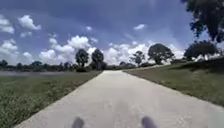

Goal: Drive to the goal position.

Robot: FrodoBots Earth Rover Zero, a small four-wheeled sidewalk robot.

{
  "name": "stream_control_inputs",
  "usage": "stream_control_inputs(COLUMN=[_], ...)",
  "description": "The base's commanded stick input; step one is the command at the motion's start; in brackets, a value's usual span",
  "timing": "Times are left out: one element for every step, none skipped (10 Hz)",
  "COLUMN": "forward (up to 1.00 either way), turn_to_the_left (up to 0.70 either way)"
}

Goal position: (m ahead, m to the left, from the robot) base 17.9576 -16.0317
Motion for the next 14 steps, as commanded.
stream_control_inputs(forward=[0.7,0.7,0.7,0.7,0.7,0.7,0.7,0.7,0.7,0.7,0.7,0.7,0.7,0.7], turn_to_the_left=[0.0,0.0,0.0,0.0,0.0,0.0,0.0,0.0,0.0,0.0,0.0,0.0,0.0,0.0])
